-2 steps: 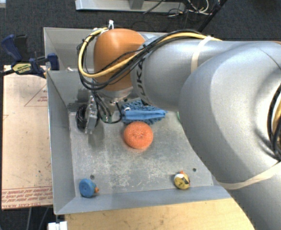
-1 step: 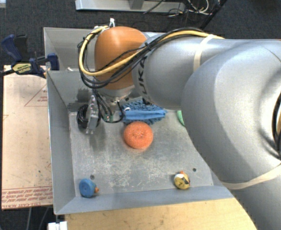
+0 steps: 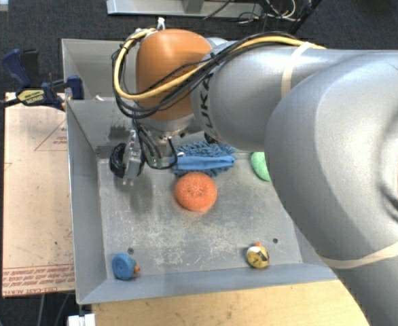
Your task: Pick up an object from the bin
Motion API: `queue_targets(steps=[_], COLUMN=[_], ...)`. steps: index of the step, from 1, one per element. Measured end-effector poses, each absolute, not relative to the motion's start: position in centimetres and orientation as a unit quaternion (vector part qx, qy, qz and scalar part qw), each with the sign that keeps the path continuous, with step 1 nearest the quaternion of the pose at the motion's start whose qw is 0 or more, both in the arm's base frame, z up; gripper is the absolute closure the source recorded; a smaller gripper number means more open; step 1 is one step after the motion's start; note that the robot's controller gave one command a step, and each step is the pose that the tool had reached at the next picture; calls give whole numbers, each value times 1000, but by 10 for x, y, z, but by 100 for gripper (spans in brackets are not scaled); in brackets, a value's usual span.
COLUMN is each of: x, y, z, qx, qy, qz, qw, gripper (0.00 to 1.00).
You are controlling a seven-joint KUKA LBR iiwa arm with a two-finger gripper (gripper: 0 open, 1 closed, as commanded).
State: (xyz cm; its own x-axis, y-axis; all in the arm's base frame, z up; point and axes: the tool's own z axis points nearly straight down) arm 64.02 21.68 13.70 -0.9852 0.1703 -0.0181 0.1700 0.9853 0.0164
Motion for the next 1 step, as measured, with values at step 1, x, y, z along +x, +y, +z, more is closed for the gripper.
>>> queue_targets(steps=[1], x=[643], y=[218], z=[149], qx=[85], qy=[996], qz=[9], qw=[14], gripper=[100])
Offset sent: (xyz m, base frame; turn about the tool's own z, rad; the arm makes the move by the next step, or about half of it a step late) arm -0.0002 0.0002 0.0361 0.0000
